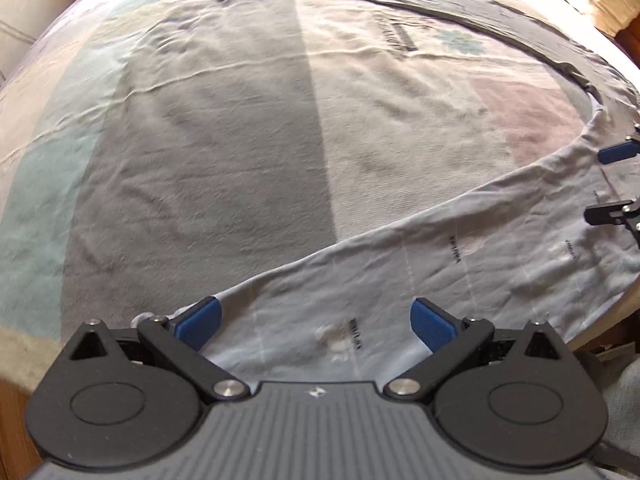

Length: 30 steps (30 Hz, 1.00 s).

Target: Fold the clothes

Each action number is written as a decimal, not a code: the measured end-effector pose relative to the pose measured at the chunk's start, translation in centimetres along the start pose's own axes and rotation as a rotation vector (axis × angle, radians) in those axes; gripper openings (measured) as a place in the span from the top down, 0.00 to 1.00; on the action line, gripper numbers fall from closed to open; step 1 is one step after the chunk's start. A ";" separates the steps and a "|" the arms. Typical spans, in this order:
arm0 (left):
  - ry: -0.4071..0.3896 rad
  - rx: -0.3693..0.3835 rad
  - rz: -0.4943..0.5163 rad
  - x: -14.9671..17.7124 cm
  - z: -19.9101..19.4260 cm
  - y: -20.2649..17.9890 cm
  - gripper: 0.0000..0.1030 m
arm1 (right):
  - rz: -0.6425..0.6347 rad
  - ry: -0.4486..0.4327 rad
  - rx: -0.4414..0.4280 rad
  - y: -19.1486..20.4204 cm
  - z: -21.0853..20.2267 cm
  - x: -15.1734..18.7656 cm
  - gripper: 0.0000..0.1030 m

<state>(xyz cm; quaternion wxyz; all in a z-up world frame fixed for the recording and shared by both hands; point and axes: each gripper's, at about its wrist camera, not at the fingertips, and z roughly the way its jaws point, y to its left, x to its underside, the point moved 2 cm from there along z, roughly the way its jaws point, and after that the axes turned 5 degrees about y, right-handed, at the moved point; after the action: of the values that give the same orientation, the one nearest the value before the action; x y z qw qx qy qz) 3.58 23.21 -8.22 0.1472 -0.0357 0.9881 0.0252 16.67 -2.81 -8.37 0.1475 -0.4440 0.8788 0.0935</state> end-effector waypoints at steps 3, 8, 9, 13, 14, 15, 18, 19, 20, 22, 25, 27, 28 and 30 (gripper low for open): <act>0.002 0.029 0.064 -0.4 1.2 -2.1 0.03 | -0.019 -0.008 0.000 0.7 0.7 0.6 0.00; 0.031 0.031 0.109 0.9 2.0 -2.1 0.00 | -0.096 -0.029 0.017 0.8 -0.2 3.6 0.00; 0.049 0.029 0.116 0.7 2.0 -2.0 0.00 | -0.093 -0.023 0.020 0.5 -0.6 4.0 0.00; 0.063 0.007 0.135 -0.7 1.7 -2.6 0.01 | -0.065 -0.051 0.023 -0.3 -1.9 4.9 0.00; 0.056 0.006 0.143 -1.1 1.6 -2.9 0.01 | -0.055 -0.050 0.024 -0.4 -1.7 4.9 0.00; 0.054 0.010 0.148 -1.4 1.5 -3.2 0.01 | -0.045 -0.044 0.026 -0.4 -1.4 4.9 0.00; 0.094 0.010 0.182 -1.8 1.9 -4.0 0.01 | -0.022 -0.041 0.017 -0.8 -0.8 6.1 0.00; 0.110 -0.004 0.202 -1.7 2.1 -4.2 0.01 | -0.018 -0.050 0.011 -1.0 -1.0 6.9 0.00; 0.117 -0.007 0.210 -1.6 2.1 -4.2 0.01 | -0.021 -0.051 0.015 -1.2 -1.4 7.9 0.00; 0.128 -0.014 0.225 -1.7 1.9 -4.2 0.01 | -0.015 -0.025 0.032 -1.6 -2.2 9.4 0.00; 0.095 0.002 0.257 -3.3 0.8 -5.2 0.01 | 0.076 -0.002 0.043 -2.9 -3.8 10.5 0.00; 0.069 0.036 0.283 -4.7 0.2 -6.5 0.01 | 0.136 -0.038 0.071 -4.1 -4.2 10.2 0.00; 0.059 0.066 0.298 -5.6 0.1 -7.5 0.01 | 0.162 -0.054 0.090 -4.7 -4.2 10.0 0.00; 0.040 0.122 0.334 -7.1 -0.3 -9.4 0.01 | 0.218 -0.066 0.121 -6.1 -3.8 9.9 0.00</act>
<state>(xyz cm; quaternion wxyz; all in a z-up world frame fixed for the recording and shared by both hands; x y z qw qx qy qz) 10.99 14.27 -6.25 0.1233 0.1372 0.9828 -0.0116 15.38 -15.01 -8.37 0.1918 -0.3326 0.9207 0.0704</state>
